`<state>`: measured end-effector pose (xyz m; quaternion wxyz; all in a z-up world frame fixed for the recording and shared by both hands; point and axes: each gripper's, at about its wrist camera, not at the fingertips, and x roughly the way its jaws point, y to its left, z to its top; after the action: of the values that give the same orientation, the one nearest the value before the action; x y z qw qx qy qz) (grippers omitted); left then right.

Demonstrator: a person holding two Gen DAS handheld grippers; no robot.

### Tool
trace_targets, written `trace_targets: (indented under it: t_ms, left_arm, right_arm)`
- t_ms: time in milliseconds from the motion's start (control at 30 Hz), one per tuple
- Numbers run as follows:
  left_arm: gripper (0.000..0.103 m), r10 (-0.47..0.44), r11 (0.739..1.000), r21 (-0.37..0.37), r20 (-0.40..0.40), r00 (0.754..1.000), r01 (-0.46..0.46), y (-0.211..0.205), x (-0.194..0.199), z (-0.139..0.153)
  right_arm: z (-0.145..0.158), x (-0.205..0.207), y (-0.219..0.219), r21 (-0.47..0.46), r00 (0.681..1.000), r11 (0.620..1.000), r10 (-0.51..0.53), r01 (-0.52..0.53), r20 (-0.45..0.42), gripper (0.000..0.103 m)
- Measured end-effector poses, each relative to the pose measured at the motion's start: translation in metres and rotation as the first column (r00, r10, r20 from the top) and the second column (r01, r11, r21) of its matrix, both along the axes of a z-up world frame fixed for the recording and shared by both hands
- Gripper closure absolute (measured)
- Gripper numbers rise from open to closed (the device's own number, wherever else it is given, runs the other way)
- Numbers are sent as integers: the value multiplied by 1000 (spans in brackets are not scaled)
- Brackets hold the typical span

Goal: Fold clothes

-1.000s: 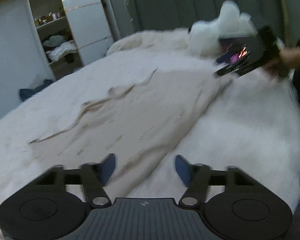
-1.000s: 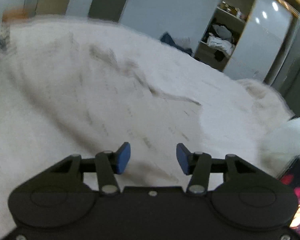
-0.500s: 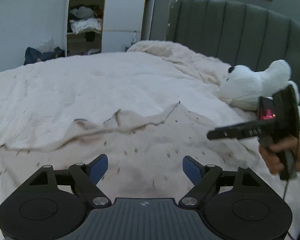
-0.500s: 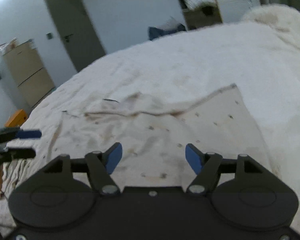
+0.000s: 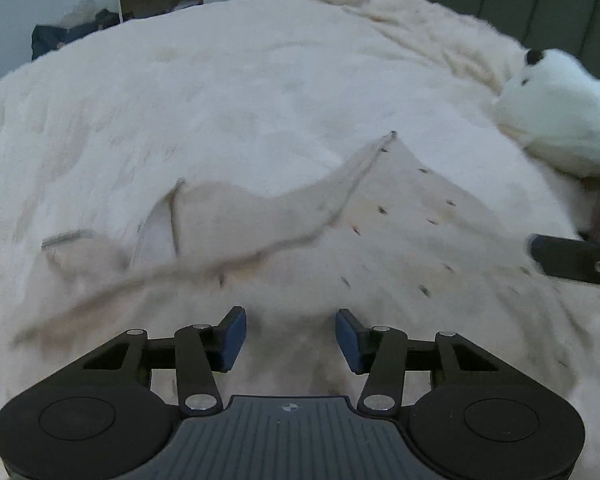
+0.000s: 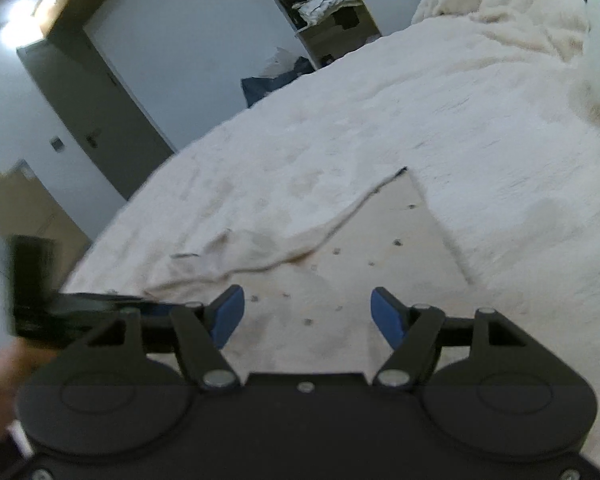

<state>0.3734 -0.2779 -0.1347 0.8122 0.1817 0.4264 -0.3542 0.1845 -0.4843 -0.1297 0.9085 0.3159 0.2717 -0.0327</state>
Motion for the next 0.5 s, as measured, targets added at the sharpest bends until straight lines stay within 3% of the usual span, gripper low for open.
trace_targets:
  t_ms: [333, 500]
  left_arm:
    - [57, 140, 986, 68, 135, 981, -151, -65, 78, -8]
    - [57, 232, 973, -38, 193, 953, -229, -50, 87, 31]
  right_arm:
    - [7, -1, -10, 37, 1000, 999, 9, -10, 24, 35]
    - [9, -1, -15, 52, 1000, 999, -3, 2, 30, 35]
